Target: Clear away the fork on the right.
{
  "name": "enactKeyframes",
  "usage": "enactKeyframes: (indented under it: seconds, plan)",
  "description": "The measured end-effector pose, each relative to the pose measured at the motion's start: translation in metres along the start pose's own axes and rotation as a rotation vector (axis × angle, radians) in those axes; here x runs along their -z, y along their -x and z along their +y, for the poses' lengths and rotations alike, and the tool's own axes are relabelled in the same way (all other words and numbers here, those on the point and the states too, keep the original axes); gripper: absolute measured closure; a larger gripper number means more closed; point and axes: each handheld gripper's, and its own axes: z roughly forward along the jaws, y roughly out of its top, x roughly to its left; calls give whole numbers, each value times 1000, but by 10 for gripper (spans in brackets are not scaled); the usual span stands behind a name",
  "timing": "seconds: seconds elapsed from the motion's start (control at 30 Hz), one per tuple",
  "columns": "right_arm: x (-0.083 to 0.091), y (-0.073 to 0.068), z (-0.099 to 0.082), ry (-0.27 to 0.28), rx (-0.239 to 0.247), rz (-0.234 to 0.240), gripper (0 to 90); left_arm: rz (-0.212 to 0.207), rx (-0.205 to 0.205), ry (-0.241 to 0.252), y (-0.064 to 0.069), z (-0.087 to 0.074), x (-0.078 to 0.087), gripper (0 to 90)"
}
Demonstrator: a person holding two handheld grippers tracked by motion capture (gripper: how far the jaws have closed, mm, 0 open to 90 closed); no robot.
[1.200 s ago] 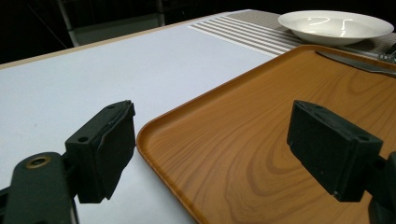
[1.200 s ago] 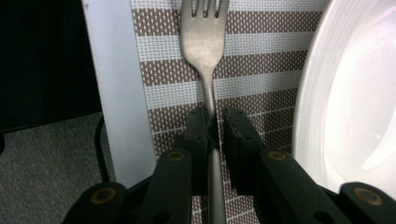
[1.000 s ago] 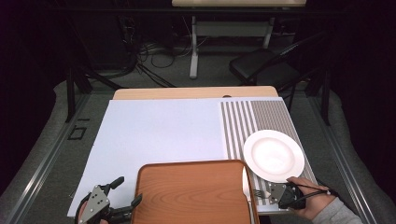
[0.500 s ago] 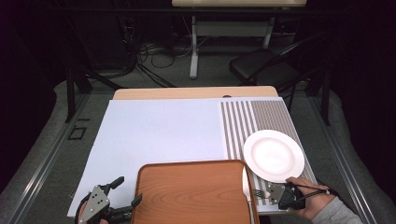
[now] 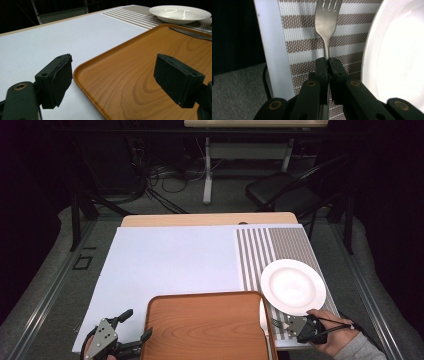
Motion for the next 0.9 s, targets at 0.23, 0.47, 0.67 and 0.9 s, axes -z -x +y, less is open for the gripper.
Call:
enactKeyframes:
  seconds: [0.23, 0.47, 0.67, 0.9]
  plan:
    - [7, 3, 0, 49, -80, -13, 862, 0, -3, -3, 0, 0, 0, 156]
    - [12, 6, 0, 98, -157, -23, 862, 0, -1, -1, 0, 0, 0, 156]
    - [20, 9, 1, 151, -223, -44, 862, 0, -1, 0, 0, 0, 0, 156]
    - [24, 15, 0, 222, -323, -53, 862, 0, -3, -3, 0, 0, 0, 156]
